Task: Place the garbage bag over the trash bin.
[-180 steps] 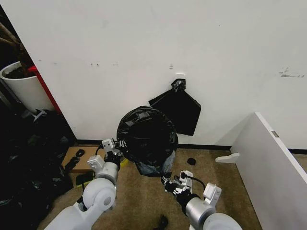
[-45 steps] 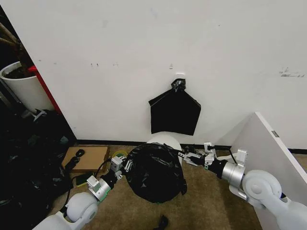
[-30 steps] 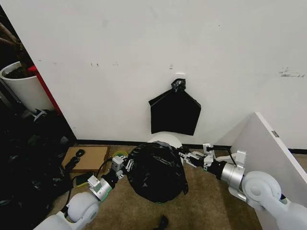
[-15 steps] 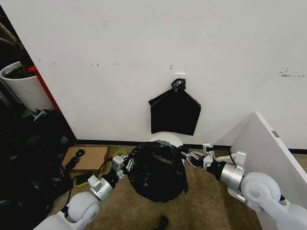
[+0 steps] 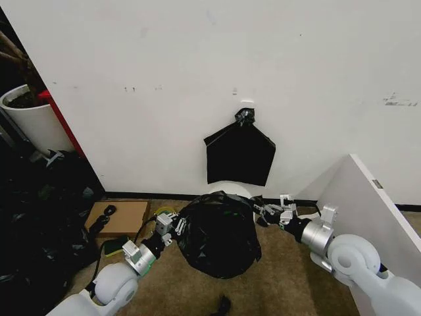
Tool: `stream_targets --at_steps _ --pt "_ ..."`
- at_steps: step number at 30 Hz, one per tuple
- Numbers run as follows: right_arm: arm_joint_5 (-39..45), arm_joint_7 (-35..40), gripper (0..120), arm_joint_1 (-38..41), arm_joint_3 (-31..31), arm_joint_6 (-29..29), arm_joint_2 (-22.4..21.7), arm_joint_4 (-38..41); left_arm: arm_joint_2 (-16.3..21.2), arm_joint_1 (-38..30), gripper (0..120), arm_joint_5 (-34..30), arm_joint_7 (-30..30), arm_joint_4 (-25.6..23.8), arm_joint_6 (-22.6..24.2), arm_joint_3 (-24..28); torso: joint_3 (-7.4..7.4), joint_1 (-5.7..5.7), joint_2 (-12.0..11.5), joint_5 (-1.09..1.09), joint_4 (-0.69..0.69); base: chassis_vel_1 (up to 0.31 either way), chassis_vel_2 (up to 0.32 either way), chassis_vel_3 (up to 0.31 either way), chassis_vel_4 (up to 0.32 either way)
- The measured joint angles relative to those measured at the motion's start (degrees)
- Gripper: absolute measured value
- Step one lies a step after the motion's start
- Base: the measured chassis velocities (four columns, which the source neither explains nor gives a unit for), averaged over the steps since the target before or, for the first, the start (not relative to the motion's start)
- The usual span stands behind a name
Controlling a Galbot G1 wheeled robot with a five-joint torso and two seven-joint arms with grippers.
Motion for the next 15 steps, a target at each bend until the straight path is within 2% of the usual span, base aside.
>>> stream_targets --at_steps 10,14,15 --pt "-1.00 0.51 0 -0.84 0.64 1.17 0.51 -0.05 -0.47 -0.22 1 -0.55 -0.74 0.12 0.77 0.49 0.00 0.00 0.00 0.00 0.00 0.000 0.000 0.000 0.000" --pt "-1.27 1.97 15 -1.07 0.68 2.58 1.13 -0.27 -0.63 -0.15 1 -0.31 -0.80 0.35 0.63 0.47 0.00 0.00 0.00 0.00 0.00 0.000 0.000 0.000 0.000" --pt "-1.27 1.97 15 -1.07 0.68 2.58 1.13 -0.27 -0.63 -0.15 1 -0.31 -0.80 0.35 0.63 0.47 0.00 0.00 0.00 0.00 0.00 0.000 0.000 0.000 0.000"
